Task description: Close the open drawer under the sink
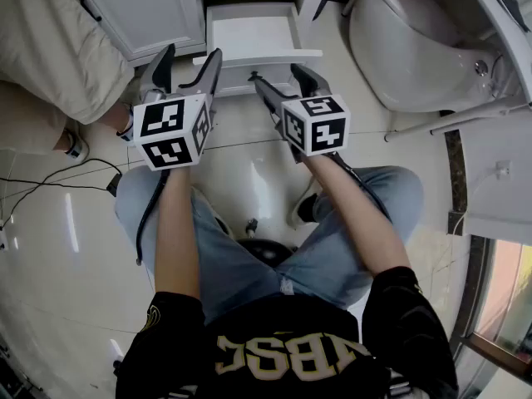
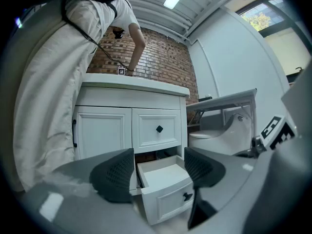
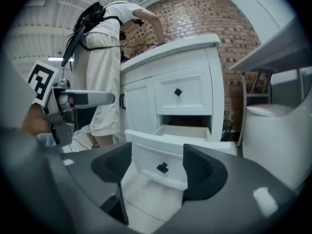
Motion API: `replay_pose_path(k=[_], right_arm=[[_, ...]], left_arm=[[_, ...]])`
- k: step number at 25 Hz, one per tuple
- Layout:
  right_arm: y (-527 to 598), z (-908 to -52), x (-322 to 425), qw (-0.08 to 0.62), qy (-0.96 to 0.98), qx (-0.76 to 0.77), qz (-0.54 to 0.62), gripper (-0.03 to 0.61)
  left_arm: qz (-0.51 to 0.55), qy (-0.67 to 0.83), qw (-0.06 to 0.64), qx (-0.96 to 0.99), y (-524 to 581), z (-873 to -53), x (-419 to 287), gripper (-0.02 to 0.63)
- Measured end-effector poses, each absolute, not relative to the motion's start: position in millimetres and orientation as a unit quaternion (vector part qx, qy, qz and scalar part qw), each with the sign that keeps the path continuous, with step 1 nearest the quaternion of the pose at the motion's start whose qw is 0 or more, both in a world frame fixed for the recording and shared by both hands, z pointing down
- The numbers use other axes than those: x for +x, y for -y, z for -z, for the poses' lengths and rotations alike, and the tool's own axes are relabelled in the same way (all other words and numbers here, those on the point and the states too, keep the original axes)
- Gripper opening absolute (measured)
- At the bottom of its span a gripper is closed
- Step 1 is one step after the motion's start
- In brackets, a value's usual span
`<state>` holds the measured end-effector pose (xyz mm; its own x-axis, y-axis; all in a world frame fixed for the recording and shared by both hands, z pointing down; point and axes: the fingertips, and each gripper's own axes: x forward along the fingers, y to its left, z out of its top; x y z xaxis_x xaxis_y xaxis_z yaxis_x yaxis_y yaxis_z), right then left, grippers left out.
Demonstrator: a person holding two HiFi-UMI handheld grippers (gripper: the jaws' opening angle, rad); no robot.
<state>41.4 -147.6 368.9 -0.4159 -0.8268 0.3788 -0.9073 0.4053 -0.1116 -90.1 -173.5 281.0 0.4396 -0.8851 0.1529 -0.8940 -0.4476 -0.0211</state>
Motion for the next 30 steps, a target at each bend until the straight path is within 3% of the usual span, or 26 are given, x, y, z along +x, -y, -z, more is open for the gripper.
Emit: replay_pose_path(k=[10, 15, 22, 24, 30], right_arm=[[175, -441, 35, 0.096, 0.808, 0.474, -0.338, 0.263], [190, -463, 33, 0.126, 0.809, 0.459, -0.344, 0.210], [211, -479, 35, 0.100, 0.799, 0.440, -0.397, 0.145], [215, -476, 32, 0.092, 0.801, 0.433, -0.404, 0.100], [228, -477, 27, 0.083, 0.804, 0.421, -0.412, 0.100]], left_arm=[[-0.079, 0.518, 0.017, 0.851, 195, -282, -66, 0.327], [-0.087, 0.525, 0.031, 0.846, 208, -289, -67, 0.328], [-0.076, 0.530, 0.045, 0.843, 227, -293, -59, 0.327], [-0.075, 0.527, 0.045, 0.845, 233, -294, -54, 0.327], [-0.067, 0.527, 0.063, 0.845, 248, -300, -52, 0.327]])
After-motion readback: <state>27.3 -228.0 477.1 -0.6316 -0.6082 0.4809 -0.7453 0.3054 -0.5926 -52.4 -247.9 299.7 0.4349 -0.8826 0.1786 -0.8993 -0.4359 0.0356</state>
